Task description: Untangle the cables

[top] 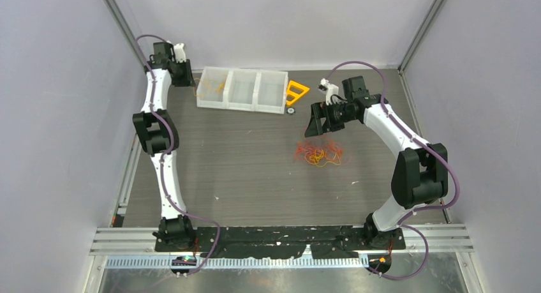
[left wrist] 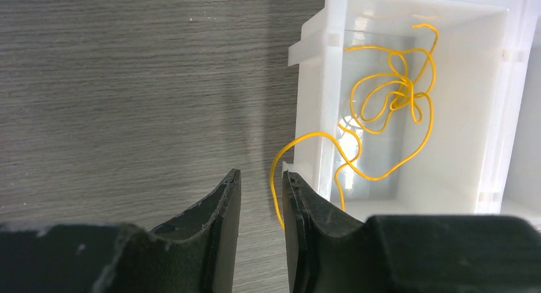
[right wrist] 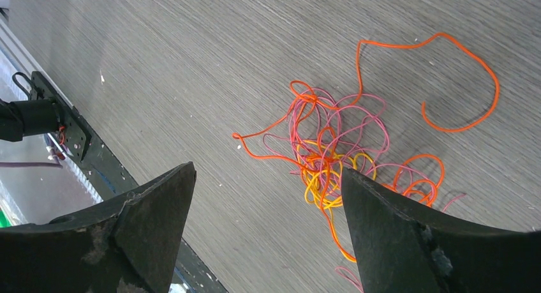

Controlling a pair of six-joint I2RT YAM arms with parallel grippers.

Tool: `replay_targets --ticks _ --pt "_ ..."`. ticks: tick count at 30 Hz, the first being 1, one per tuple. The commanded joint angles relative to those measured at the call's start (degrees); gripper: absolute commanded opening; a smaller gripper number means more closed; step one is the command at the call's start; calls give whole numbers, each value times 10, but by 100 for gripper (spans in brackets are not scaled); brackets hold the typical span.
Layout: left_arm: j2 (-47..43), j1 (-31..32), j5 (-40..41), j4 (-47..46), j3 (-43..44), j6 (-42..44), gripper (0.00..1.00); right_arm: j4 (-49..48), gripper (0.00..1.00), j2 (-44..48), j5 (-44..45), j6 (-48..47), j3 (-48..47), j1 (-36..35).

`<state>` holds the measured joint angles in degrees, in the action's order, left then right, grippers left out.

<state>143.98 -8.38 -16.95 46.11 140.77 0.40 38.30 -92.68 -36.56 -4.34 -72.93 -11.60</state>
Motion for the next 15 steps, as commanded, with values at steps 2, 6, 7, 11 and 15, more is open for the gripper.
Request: replay_targets --ticks 2,6,7,11,15 --pt "5 -4 -4 0 -3 -34 31 -1 90 -8 -11 7 -30 2" --pt "10 -4 -25 7 -1 -40 32 -1 90 -10 -9 8 -33 3" --pt "11 -4 -25 7 0 -41 31 -1 90 -11 -8 9 -33 3" --pt "15 -4 -27 10 5 -42 31 -1 90 -14 -7 11 -35 3" --pt "23 -6 -32 16 18 -46 27 2 89 -19 -5 12 -39 4"
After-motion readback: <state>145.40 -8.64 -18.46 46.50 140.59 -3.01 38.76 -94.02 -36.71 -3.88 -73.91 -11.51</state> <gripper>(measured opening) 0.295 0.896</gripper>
